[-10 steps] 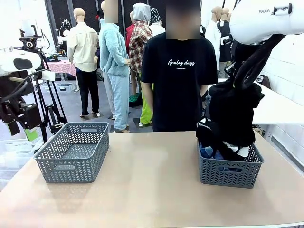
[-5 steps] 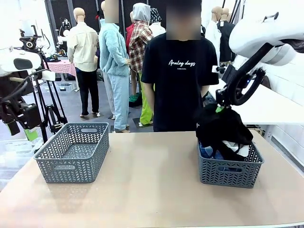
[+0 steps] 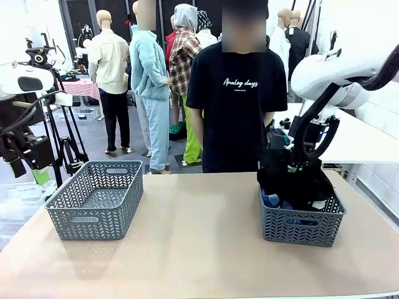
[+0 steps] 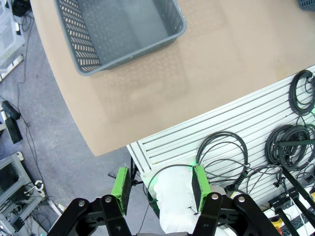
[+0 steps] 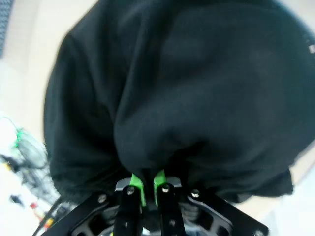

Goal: Sort the tops and bottoms.
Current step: Sort the clothes according to human instructions.

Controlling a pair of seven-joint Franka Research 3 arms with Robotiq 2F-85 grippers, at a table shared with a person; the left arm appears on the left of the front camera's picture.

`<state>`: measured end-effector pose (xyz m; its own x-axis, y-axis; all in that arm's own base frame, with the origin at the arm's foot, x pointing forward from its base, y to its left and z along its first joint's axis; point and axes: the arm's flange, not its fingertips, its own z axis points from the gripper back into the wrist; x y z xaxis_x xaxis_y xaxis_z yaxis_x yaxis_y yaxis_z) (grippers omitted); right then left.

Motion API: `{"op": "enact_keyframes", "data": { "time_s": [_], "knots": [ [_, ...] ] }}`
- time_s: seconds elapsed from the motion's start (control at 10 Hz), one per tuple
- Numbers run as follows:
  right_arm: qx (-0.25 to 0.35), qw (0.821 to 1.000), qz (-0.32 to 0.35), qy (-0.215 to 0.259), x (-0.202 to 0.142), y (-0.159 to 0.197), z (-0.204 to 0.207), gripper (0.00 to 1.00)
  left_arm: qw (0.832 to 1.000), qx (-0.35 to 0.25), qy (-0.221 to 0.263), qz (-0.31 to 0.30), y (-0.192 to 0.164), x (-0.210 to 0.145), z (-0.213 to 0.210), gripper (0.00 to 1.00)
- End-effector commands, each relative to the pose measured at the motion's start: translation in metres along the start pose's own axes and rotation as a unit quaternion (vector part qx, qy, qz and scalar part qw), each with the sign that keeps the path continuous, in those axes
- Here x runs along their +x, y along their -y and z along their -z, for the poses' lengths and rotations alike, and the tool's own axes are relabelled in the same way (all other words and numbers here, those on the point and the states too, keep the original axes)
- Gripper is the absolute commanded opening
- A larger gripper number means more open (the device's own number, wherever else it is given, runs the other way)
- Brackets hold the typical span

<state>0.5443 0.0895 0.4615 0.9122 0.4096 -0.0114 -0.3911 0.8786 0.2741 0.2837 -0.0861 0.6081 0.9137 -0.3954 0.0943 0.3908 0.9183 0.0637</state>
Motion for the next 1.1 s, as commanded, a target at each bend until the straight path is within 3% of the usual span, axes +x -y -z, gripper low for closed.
{"op": "enact_keyframes", "data": {
  "time_s": [0.0, 0.1, 0.6, 0.7, 1.0],
  "knots": [
    [-0.010, 0.997, -0.014, -0.072, 0.021, -0.003, 0.017, 0.00, 1.000, 0.004, 0.000, 0.004, -0.001, -0.002, 0.000, 0.66],
    [-0.016, 0.996, -0.016, -0.084, 0.025, -0.006, 0.023, 0.00, 1.000, 0.004, 0.000, 0.004, -0.001, -0.002, 0.000, 0.66],
    [-0.071, 0.996, -0.033, -0.043, 0.013, -0.029, -0.008, 0.00, 1.000, 0.004, 0.000, 0.004, -0.001, -0.002, 0.000, 0.66],
    [-0.079, 0.996, -0.027, -0.039, 0.008, -0.035, -0.013, 0.09, 1.000, 0.004, 0.000, 0.004, -0.001, -0.002, 0.000, 0.66],
    [-0.102, 0.994, -0.023, -0.011, -0.003, -0.046, -0.027, 0.67, 1.000, 0.004, 0.000, 0.004, -0.001, -0.002, 0.000, 0.66]
  ]
}}
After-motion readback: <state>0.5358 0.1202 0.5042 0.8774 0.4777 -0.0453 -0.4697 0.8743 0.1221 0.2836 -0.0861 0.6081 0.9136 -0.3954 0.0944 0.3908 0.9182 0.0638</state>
